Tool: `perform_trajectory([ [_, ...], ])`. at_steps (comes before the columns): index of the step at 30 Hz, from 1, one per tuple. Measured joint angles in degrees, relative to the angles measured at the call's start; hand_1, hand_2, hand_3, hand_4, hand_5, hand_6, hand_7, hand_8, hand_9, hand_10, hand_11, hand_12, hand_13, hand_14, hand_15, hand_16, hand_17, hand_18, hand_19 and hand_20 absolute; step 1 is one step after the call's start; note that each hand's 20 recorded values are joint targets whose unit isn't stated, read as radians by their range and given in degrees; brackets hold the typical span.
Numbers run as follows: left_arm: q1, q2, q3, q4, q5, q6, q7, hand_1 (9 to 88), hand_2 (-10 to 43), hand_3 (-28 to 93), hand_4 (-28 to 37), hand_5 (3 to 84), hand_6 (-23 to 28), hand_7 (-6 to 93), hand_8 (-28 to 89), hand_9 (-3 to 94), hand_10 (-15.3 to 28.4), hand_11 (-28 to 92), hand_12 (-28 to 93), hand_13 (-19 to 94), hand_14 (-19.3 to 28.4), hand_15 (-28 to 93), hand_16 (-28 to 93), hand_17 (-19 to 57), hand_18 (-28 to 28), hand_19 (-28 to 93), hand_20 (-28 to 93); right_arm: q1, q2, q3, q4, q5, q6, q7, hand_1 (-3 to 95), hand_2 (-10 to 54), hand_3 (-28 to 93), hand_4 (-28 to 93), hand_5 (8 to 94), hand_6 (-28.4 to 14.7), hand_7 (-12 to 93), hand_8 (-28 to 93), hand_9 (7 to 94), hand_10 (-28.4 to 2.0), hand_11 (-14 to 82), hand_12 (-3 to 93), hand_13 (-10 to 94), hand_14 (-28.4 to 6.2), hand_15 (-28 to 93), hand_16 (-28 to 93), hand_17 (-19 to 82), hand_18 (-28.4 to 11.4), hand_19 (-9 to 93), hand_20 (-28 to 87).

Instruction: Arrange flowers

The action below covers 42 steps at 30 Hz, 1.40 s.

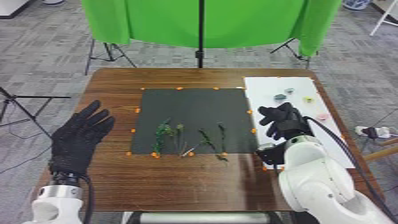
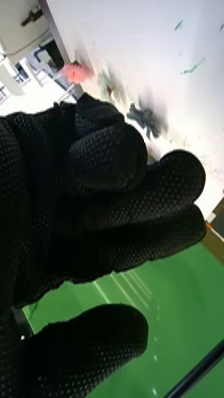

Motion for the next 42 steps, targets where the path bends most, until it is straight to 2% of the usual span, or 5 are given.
perform_trajectory([
  [15, -2.5, -0.02, 0.25, 1.27, 0.10, -0.21, -1.94, 23.1, 8.0, 79, -27.0, 41.4, 10.8, 11.1, -9, 36.3, 20.1, 25, 10, 26, 26.8, 47, -9, -7.7, 25.9, 57, 18, 11.7, 5.3, -13.3, 9.8, -17.7, -0.5, 10.0, 30.3, -3.7, 80, -23, 52.7, -6.0, 16, -12, 61.7, -22.5, 46.9, 16.2, 60, -17.6, 85, 12, 27, -28.3, 93, 40],
  [24, -3.5, 0.64, 0.47, 1.34, 0.02, -0.17, -1.90, 23.3, 7.9, 79, -26.9, 41.4, 10.8, 11.3, -9, 36.3, 20.2, 25, 10, 26, 26.8, 47, -9, -7.8, 25.8, 57, 18, 20.3, 7.6, -19.5, 18.8, -15.6, -13.0, 8.7, 37.3, -9.5, 83, -27, 50.1, -3.3, 19, -14, 56.7, -21.8, 49.8, 14.9, 56, -17.5, 85, 10, 24, -27.9, 91, 41],
  [29, -4.2, 0.64, 0.71, 1.36, 0.02, -0.17, -1.94, 23.3, 8.0, 79, -26.8, 41.5, 10.9, 11.4, -9, 36.3, 20.2, 25, 10, 26, 26.8, 47, -9, -7.8, 25.8, 57, 18, 25.4, 7.5, -26.2, 23.8, -14.9, -13.2, 8.7, 42.1, -9.5, 81, -28, 59.4, -1.3, 21, -15, 63.4, -18.3, 48.0, 15.4, 62, -14.8, 83, 11, 29, -27.0, 92, 41],
  [33, -4.4, 0.64, 0.90, 1.36, 0.02, -0.17, -1.85, 23.3, 7.9, 79, -26.7, 41.5, 10.9, 11.4, -9, 36.4, 20.3, 25, 10, 26, 26.9, 47, -9, -7.8, 25.8, 57, 18, 29.1, 7.2, -31.2, 27.5, -17.1, -12.8, 9.4, 54.0, -9.5, 70, -28, 81.6, 0.4, 21, 1, 84.5, -9.2, 29.3, 29.7, 72, -9.9, 78, 16, 35, -25.0, 93, 44],
  [42, -4.0, 1.07, 1.16, 1.25, -0.21, -0.07, -1.03, 23.4, 8.0, 79, -26.7, 41.5, 10.9, 11.6, -9, 36.5, 20.3, 25, 10, 26, 26.7, 47, -9, -7.8, 25.8, 57, 18, 30.9, 7.4, -34.9, 29.8, -23.5, -3.1, 10.4, 58.9, -9.5, 68, -28, 89.5, -0.1, 18, 6, 92.7, -7.4, 28.7, 30.0, 80, -6.9, 75, 18, 42, -24.2, 93, 49],
])
